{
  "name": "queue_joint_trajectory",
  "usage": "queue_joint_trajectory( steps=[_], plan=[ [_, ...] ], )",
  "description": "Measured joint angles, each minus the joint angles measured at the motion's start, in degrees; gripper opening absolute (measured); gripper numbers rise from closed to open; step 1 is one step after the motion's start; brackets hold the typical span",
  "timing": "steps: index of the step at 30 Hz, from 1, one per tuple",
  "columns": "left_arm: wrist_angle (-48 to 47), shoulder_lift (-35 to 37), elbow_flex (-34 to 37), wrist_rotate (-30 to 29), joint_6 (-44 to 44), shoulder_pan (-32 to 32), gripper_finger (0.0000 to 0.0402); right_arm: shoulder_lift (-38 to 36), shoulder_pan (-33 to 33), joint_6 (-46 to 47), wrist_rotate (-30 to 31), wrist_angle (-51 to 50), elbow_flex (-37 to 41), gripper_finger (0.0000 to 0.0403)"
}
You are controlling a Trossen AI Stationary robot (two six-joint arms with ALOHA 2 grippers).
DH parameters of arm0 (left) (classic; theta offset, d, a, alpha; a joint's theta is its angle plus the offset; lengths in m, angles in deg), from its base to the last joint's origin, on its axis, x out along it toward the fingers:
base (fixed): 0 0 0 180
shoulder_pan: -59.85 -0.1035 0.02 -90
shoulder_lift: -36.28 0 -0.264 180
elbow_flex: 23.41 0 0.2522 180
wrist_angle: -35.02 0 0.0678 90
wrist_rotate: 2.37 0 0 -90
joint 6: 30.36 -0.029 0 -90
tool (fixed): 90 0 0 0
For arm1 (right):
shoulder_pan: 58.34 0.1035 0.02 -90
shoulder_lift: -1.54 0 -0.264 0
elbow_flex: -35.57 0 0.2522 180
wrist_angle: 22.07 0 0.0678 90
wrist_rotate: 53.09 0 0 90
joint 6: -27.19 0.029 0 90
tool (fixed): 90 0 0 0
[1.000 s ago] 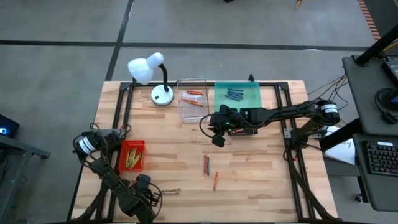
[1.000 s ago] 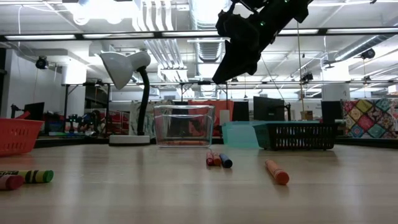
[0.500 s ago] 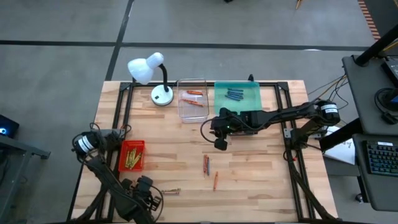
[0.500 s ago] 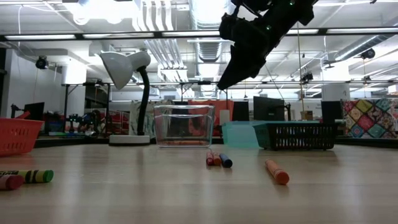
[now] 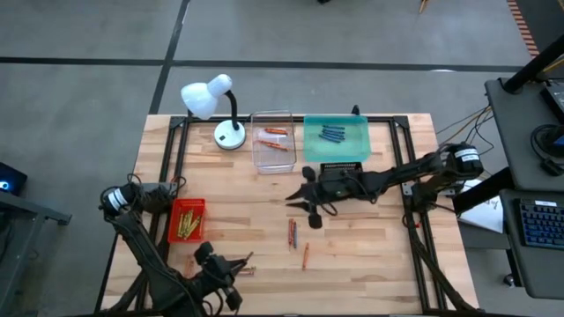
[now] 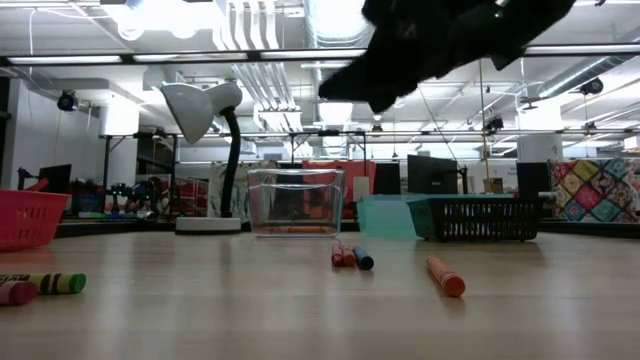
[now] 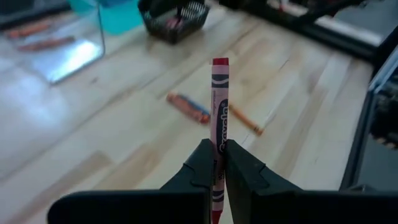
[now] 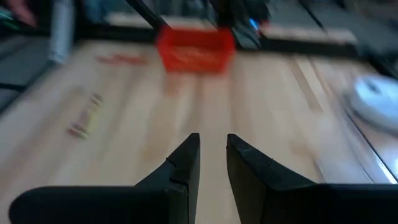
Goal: Sort crayons
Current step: Put the red crayon into the black bin
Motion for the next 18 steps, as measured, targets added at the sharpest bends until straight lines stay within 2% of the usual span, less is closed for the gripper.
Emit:
queue_joint_trajectory(
  steps=[8, 12, 15, 18],
  plan=[
    [2.9, -0.1, 0.0, -7.2, -3.0, 0.0, 0.0000, 0.9, 3.6, -3.6, -5.3, 13.0, 0.8, 0.0068],
    [2.9, -0.1, 0.1, -11.8, -5.9, -0.3, 0.0000, 2.9, 5.1, -2.2, -9.4, 23.1, 0.8, 0.0068],
    [2.5, -0.1, 0.1, -15.8, -11.2, -1.5, 0.0000, 4.9, 5.7, -1.7, -11.7, 29.0, 0.8, 0.0076],
    [0.3, 0.8, 0.1, -16.7, -20.3, -4.2, 0.0000, 5.7, 5.9, -0.6, -11.9, 30.0, -0.2, 0.0097]
  ],
)
